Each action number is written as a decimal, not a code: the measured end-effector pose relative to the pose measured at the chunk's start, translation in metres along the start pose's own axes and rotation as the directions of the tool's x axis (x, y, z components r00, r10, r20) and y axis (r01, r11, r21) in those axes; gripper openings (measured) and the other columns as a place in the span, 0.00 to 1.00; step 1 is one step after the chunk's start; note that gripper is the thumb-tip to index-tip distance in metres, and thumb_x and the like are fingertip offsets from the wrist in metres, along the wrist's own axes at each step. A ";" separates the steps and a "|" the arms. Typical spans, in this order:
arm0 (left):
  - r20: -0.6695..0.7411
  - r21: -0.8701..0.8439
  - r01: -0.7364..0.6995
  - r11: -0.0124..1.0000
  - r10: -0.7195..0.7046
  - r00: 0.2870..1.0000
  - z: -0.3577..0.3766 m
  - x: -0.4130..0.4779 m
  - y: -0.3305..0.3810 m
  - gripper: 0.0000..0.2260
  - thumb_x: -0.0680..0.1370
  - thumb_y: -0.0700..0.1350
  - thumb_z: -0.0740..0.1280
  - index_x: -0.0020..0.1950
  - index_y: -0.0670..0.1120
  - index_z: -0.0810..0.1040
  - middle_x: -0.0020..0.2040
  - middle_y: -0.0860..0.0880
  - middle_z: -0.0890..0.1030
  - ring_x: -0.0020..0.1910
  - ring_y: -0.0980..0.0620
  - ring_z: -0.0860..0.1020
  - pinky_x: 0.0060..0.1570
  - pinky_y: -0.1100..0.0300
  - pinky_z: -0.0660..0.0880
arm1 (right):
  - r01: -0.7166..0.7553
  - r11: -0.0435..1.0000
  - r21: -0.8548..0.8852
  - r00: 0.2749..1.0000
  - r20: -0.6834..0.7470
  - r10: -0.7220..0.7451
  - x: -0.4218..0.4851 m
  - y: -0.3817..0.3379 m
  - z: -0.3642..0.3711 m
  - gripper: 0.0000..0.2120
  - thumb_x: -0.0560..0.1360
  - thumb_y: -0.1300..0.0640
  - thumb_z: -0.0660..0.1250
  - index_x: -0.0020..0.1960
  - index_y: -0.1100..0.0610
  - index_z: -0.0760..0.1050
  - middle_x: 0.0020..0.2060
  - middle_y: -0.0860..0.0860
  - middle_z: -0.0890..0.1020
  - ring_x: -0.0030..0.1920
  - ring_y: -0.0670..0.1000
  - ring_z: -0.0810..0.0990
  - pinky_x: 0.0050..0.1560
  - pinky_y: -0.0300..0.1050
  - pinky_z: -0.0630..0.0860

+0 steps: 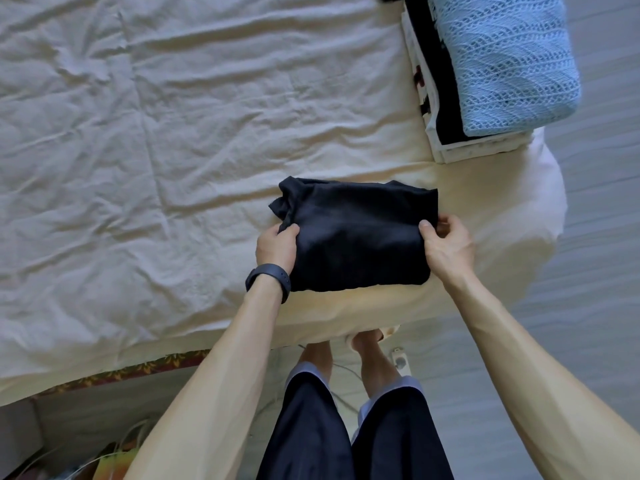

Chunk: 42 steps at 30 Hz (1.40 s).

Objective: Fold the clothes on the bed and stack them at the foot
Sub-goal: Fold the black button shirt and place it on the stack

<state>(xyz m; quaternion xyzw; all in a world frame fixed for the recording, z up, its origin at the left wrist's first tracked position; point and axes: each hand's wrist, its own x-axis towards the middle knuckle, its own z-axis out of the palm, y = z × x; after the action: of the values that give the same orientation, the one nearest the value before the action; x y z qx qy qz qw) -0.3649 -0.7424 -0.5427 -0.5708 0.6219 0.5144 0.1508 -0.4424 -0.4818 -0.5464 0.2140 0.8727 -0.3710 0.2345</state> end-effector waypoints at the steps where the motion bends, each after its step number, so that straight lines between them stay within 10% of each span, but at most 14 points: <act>1: -0.002 -0.003 0.017 1.000 -0.017 1.000 0.002 0.000 0.000 0.05 0.74 0.45 0.68 0.45 0.44 0.75 0.42 0.47 0.78 0.41 0.46 0.75 0.41 0.56 0.71 | -0.007 1.000 0.001 1.000 0.007 0.007 0.000 0.000 -0.001 0.15 0.80 0.48 0.67 0.63 0.53 0.77 0.47 0.44 0.78 0.52 0.50 0.76 0.55 0.42 0.69; 7: 0.108 -0.119 0.080 0.990 -0.067 0.992 -0.001 0.016 0.010 0.30 0.72 0.56 0.76 0.64 0.48 0.62 0.53 0.52 0.76 0.49 0.52 0.79 0.48 0.54 0.76 | -0.048 0.973 0.227 0.986 0.168 0.009 0.006 -0.009 -0.008 0.21 0.79 0.45 0.70 0.69 0.49 0.73 0.54 0.39 0.80 0.57 0.42 0.79 0.60 0.40 0.75; 12: 0.190 0.024 -0.040 0.999 0.035 0.981 -0.013 0.038 0.024 0.02 0.78 0.48 0.72 0.46 0.53 0.82 0.48 0.49 0.85 0.48 0.48 0.83 0.49 0.54 0.80 | 0.004 0.979 0.205 0.977 0.208 -0.048 0.022 -0.022 -0.011 0.11 0.82 0.50 0.67 0.64 0.47 0.75 0.50 0.37 0.78 0.58 0.48 0.78 0.56 0.41 0.75; 16: 0.377 0.000 -0.060 0.998 0.055 0.925 -0.015 0.037 0.016 0.10 0.80 0.34 0.66 0.51 0.47 0.83 0.45 0.49 0.84 0.49 0.46 0.81 0.39 0.61 0.79 | 0.036 0.985 0.168 0.985 0.163 -0.064 0.025 -0.022 -0.013 0.08 0.82 0.50 0.65 0.59 0.49 0.78 0.48 0.41 0.80 0.53 0.49 0.80 0.46 0.36 0.73; 20: 0.285 0.030 -0.112 0.993 0.099 0.954 -0.012 0.032 0.012 0.26 0.77 0.37 0.69 0.72 0.48 0.64 0.60 0.51 0.75 0.54 0.52 0.76 0.48 0.59 0.76 | 0.013 0.989 0.145 0.984 0.175 -0.039 0.021 -0.018 -0.012 0.17 0.80 0.48 0.67 0.68 0.50 0.75 0.54 0.42 0.78 0.56 0.46 0.77 0.58 0.40 0.74; 23: 0.255 0.042 -0.136 0.990 0.121 0.959 -0.009 0.032 0.016 0.35 0.74 0.46 0.76 0.73 0.51 0.58 0.60 0.53 0.71 0.54 0.54 0.75 0.51 0.59 0.74 | -0.030 0.984 0.178 0.965 0.260 -0.017 0.023 -0.021 -0.016 0.20 0.77 0.48 0.72 0.66 0.49 0.73 0.52 0.39 0.78 0.52 0.41 0.78 0.46 0.37 0.75; 29: 0.319 -0.178 -0.003 0.984 0.061 0.946 -0.013 0.034 0.017 0.14 0.77 0.40 0.73 0.62 0.43 0.79 0.55 0.44 0.85 0.53 0.46 0.84 0.48 0.55 0.80 | -0.118 0.958 0.262 0.942 0.335 0.024 0.019 -0.024 -0.023 0.13 0.79 0.56 0.70 0.62 0.48 0.76 0.58 0.47 0.81 0.58 0.54 0.82 0.53 0.57 0.82; 42: 0.506 -0.401 -0.207 0.893 0.404 0.762 -0.004 -0.143 0.198 0.08 0.77 0.37 0.70 0.56 0.40 0.82 0.50 0.41 0.86 0.49 0.45 0.85 0.44 0.58 0.81 | 0.163 0.823 0.543 0.969 0.069 -0.237 -0.067 -0.116 -0.240 0.10 0.81 0.62 0.69 0.57 0.48 0.79 0.55 0.56 0.85 0.53 0.55 0.84 0.51 0.51 0.79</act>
<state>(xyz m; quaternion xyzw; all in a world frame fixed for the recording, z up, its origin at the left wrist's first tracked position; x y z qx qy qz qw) -0.4909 -0.7019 -0.3376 -0.2938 0.5397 0.7745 0.1500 -0.5128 -0.3892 -0.2973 0.1524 0.7350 -0.6348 0.1832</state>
